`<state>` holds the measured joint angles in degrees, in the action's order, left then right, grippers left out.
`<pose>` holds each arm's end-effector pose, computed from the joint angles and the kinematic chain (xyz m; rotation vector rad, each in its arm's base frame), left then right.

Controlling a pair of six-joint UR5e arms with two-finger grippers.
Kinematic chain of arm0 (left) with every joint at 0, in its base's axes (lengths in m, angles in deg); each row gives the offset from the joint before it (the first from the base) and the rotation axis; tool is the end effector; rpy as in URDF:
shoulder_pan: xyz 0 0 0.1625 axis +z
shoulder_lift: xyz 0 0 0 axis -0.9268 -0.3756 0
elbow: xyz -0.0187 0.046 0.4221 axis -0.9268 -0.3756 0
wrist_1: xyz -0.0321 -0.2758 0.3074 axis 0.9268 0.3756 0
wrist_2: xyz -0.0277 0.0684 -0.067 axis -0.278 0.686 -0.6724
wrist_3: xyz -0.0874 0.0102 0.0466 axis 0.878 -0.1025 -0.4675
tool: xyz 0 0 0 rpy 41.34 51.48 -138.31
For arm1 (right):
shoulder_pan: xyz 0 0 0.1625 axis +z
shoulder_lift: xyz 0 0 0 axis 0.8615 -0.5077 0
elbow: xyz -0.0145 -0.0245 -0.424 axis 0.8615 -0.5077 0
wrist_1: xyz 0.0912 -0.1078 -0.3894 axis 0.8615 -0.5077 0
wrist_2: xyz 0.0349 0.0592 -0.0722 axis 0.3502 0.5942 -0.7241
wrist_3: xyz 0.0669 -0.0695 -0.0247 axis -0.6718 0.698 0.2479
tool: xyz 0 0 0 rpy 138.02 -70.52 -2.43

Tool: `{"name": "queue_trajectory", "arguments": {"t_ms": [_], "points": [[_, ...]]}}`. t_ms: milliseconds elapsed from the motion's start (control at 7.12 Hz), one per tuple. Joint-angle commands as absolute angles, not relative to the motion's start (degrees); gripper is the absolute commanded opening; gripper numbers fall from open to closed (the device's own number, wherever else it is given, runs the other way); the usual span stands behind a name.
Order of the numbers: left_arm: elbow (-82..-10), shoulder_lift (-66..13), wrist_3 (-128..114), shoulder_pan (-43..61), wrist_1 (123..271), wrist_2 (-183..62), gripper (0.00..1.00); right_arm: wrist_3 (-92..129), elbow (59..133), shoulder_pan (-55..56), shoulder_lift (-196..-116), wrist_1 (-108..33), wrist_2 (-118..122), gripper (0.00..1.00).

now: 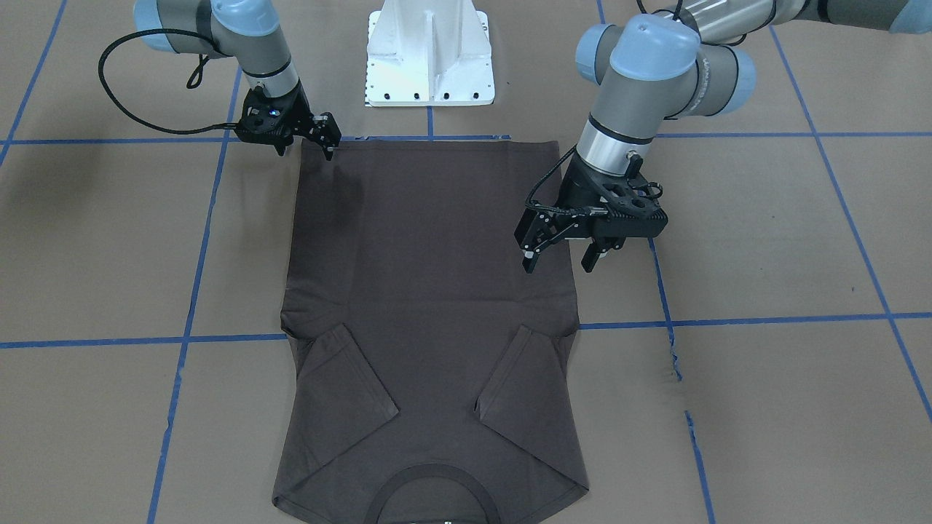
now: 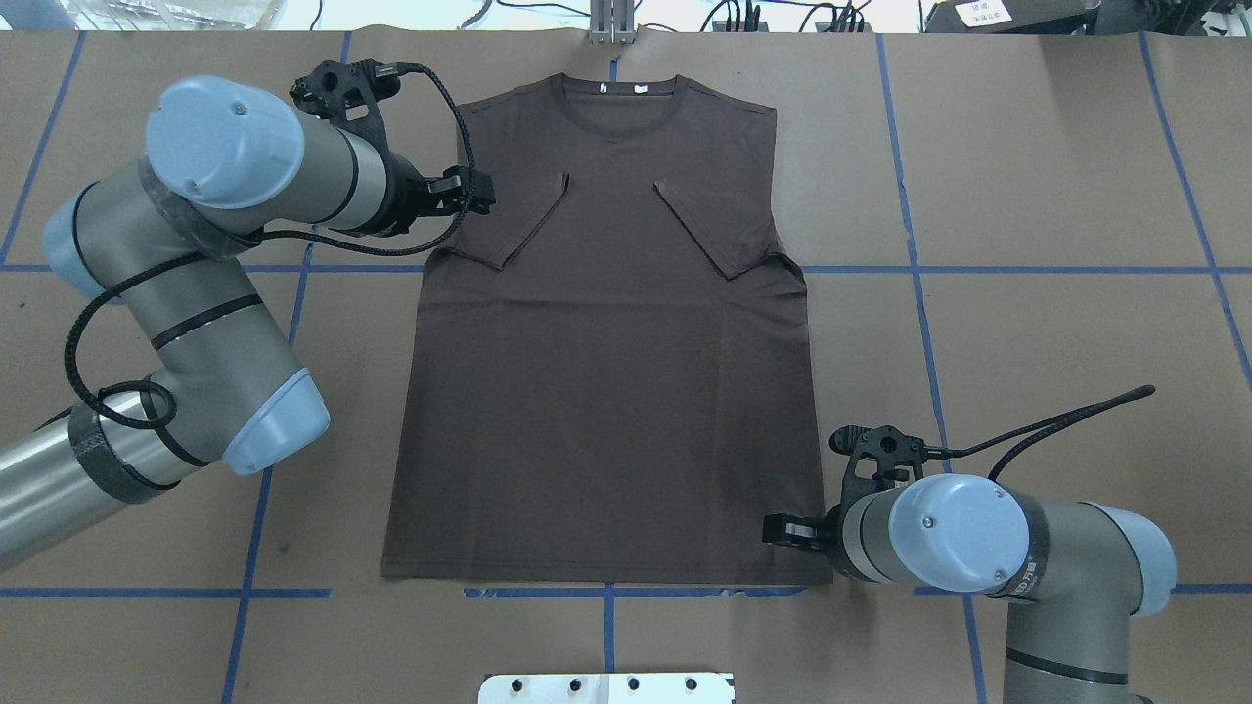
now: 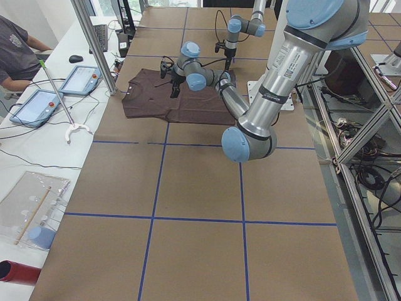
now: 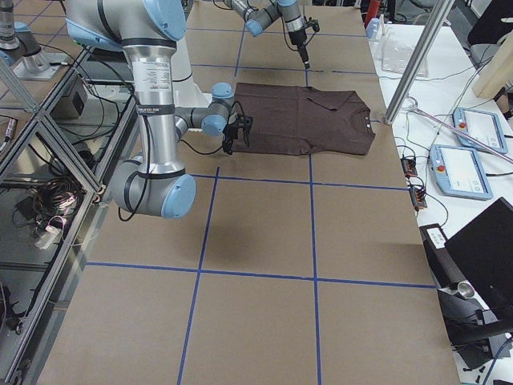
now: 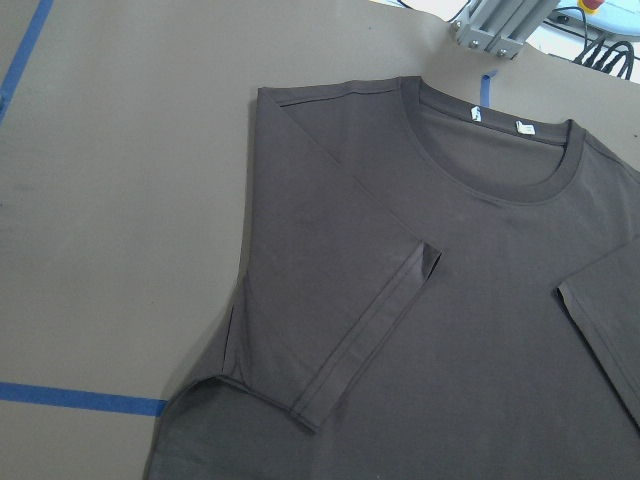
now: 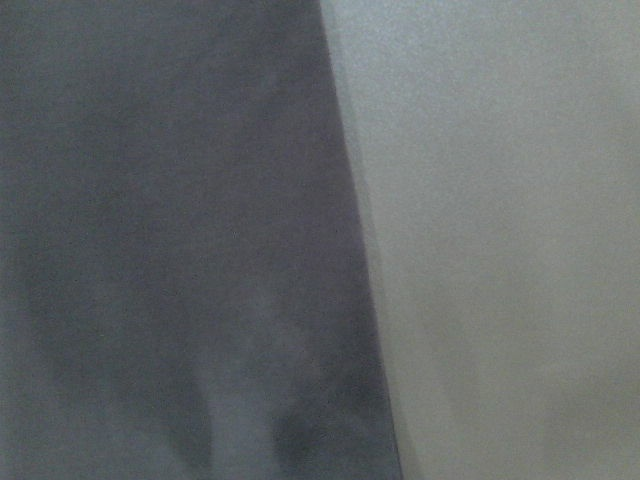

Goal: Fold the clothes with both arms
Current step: 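Move the right gripper down to the hem corner nearest the robot, then move the left gripper down to the other hem corner while the right gripper waits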

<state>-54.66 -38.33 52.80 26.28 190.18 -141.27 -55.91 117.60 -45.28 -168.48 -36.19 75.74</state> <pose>0.4113 -0.5165 0.2254 0.3395 1.0253 -0.3008 -0.4827 -0.2475 0.3698 -0.0179 -0.8202 0.2016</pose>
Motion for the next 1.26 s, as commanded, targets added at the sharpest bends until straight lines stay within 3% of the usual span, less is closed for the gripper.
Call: {"name": "queue_trajectory", "arguments": {"t_ms": [0, 140, 421, 702, 1123], "points": [[-55.44, -38.09, 52.74, 26.19, 189.80, -141.30, 1.00, -55.91, 117.68, -45.51, -168.34, -36.19, 77.62, 0.70], [-55.45, -38.18, 52.74, 26.19, 189.80, -141.30, 1.00, -55.82, 117.51, -45.60, -168.60, -36.19, 78.07, 0.50], [-55.45, -38.18, 52.74, 26.28, 189.80, -141.30, 1.00, -55.73, 117.42, -45.60, -168.69, -36.19, 78.16, 0.30], [-55.45, -38.18, 52.65, 26.28, 189.80, -141.30, 1.00, -55.56, 117.68, -45.60, -168.60, -36.19, 78.25, 0.00], [-55.18, -37.74, 52.82, 26.19, 189.98, -141.65, 1.00, -55.56, 118.90, -45.51, -168.60, -36.19, 78.34, 0.00]]}}
